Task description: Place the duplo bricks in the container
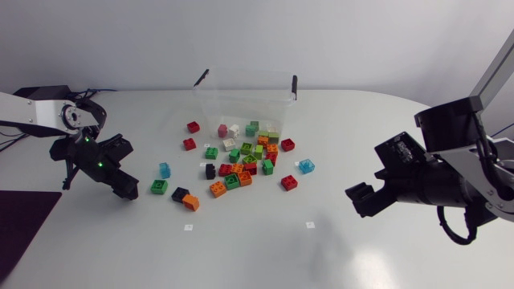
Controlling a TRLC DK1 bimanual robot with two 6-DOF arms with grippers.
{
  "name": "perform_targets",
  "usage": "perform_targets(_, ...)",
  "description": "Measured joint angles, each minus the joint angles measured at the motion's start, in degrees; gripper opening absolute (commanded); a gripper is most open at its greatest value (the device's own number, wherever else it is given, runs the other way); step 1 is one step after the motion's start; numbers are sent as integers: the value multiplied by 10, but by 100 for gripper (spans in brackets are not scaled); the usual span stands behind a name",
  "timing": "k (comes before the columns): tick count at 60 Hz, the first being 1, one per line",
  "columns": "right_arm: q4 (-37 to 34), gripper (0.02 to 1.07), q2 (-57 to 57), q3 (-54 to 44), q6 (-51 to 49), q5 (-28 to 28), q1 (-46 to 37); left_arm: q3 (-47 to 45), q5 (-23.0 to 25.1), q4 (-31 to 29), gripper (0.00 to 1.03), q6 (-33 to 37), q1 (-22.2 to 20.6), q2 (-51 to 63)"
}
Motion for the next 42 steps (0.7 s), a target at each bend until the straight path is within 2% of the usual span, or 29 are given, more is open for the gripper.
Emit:
perform_targets(6, 1, 102, 15, 5, -6, -2, 0, 4, 0, 6, 71, 3, 5, 10)
perform_targets(9, 9, 100, 19, 6, -8, -2, 0, 6, 1, 6, 59, 7, 6, 13)
perform_targets(12, 14, 99, 23, 6, -11, -2, 0, 7, 5, 6, 54, 10, 8, 14)
perform_targets(30, 34, 94, 60, 15, -16, -3, 9, 13, 17, 4, 38, 13, 10, 25)
perform_targets(42, 44, 90, 108, 42, -16, 4, 26, 13, 15, -8, 36, 13, 9, 25)
